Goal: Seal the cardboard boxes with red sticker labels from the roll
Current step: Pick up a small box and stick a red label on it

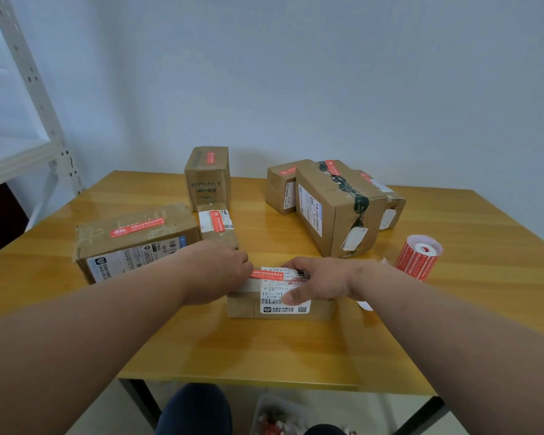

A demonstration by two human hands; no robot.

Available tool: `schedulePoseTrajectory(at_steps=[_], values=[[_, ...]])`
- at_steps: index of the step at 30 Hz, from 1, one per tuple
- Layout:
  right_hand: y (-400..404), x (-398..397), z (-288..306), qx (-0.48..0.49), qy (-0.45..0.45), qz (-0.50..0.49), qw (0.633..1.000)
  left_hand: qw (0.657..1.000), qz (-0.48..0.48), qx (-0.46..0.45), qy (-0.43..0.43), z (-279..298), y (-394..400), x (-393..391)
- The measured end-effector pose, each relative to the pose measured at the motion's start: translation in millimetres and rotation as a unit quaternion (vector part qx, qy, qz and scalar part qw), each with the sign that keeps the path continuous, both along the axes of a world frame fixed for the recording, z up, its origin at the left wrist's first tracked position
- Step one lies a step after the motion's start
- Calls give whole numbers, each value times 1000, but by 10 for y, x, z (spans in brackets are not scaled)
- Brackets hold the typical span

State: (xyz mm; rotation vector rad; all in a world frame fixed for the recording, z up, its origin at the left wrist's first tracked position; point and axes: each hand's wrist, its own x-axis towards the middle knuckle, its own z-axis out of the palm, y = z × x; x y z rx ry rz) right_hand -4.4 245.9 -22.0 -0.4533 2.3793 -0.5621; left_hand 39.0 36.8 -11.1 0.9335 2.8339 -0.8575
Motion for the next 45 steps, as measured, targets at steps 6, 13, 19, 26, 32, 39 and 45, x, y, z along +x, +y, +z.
schedulePoseTrajectory(at_steps=[6, 13, 19, 26, 32, 39, 45], values=[[2, -6, -11, 1, 1, 0, 1000, 998, 17, 54, 4, -55, -59, -20], [15, -32, -33, -4, 2, 5, 1000, 857, 198, 469, -79, -198, -354, -68], [13, -35, -32, -4, -1, 5, 1000, 825, 238, 502, -106, -236, -281, -87], [21, -20, -11, -4, 2, 10, 1000, 854, 237, 455, -86, -217, -230, -71], [17, -53, -50, -5, -3, 5, 1000, 926, 169, 335, -36, -202, -203, -74], [24, -73, -74, -12, -5, 5, 1000, 976, 103, 194, -1, -158, -164, -47], [28, -89, -88, -14, -11, 8, 1000, 986, 56, 154, 40, -89, -145, -98]])
